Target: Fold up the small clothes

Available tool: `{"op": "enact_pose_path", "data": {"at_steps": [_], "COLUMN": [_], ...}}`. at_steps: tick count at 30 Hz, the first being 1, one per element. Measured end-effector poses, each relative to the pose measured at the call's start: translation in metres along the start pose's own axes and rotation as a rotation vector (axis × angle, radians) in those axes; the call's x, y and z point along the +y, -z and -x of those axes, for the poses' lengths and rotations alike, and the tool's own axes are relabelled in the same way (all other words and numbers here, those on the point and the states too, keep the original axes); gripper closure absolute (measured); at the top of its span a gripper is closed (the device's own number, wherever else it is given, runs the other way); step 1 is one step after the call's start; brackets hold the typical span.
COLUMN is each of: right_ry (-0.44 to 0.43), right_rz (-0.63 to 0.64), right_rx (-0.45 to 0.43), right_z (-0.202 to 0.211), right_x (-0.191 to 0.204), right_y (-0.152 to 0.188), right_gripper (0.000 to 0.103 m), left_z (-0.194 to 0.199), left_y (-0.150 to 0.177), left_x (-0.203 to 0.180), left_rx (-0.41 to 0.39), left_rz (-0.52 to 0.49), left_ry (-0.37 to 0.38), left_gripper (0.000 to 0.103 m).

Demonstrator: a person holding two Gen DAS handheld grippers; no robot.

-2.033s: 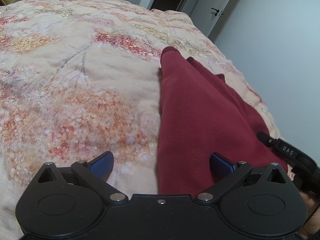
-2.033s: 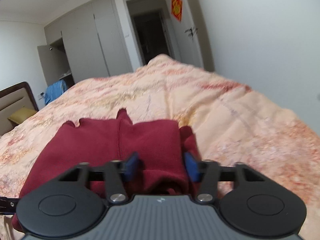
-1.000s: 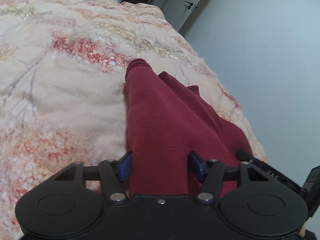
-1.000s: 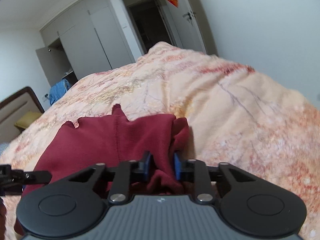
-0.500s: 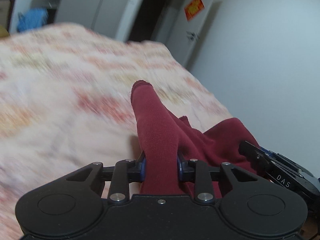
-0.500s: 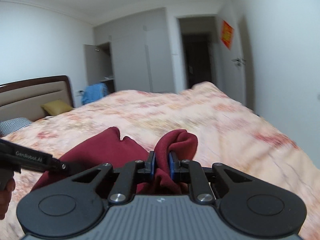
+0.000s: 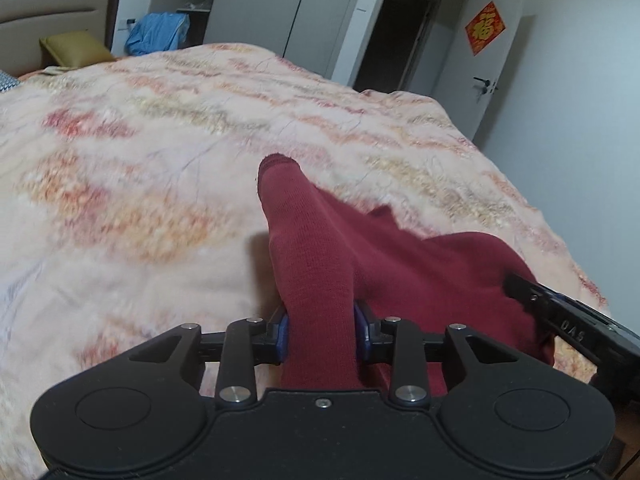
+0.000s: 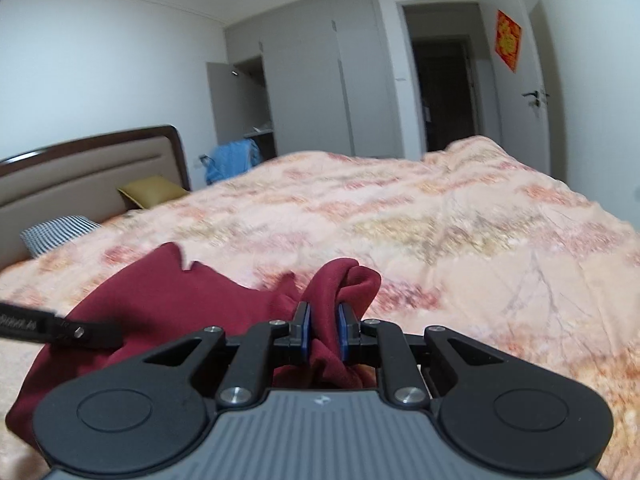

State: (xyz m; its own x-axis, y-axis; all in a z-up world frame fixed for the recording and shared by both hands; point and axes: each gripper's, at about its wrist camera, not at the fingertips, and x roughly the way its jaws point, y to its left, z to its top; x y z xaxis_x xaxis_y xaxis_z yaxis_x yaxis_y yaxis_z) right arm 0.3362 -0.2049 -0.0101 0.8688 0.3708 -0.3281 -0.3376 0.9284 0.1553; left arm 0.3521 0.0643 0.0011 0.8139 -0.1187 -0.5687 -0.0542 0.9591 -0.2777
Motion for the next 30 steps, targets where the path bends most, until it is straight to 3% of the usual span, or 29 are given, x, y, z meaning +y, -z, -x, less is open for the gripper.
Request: {"op": "enact_pose_path", "data": {"at_steps": [9, 14, 17, 20, 27, 30], "right_ry": [0.078, 0.108, 0.112, 0.095, 0.074, 0.056], "right_rz": [-0.035, -0.042, -0.037, -0.013, 0.039, 0.041], "right_rx": [0.069, 0.102, 0.098, 0.077, -0.026, -0.062], "right_z": [-0.001, -0.003, 0.001, 0.014, 0.066, 0.094], "right_x": [-0.020, -0.021, -0.019, -0.015, 0.003, 0.010], "right_y": [0.022, 0.030, 0.028, 0.024, 0.017, 0.016], "right_gripper": [0.085, 0.076, 0.067, 0.046, 0.009, 0.000], "left_z": [-0.004, 0.002, 0.015, 0.032, 0.086, 0.111], "left_y": [0.008, 0.010, 0.010, 0.010, 0.022, 0.034], "left_x": [-0.012, -0.017, -0.020, -0.022, -0.031, -0.033], "left_rx": [0.008, 0.026, 0.004, -0.023, -0.117, -0.152], "left_rz": [-0.041, -0.070, -0.062, -0.039, -0.063, -0.065], "left_ry": [-0.025, -0.049, -0.056, -0.058, -0.091, -0.093], "left_gripper": [0.049, 0.026, 0.016, 0.006, 0.001, 0.001]}}
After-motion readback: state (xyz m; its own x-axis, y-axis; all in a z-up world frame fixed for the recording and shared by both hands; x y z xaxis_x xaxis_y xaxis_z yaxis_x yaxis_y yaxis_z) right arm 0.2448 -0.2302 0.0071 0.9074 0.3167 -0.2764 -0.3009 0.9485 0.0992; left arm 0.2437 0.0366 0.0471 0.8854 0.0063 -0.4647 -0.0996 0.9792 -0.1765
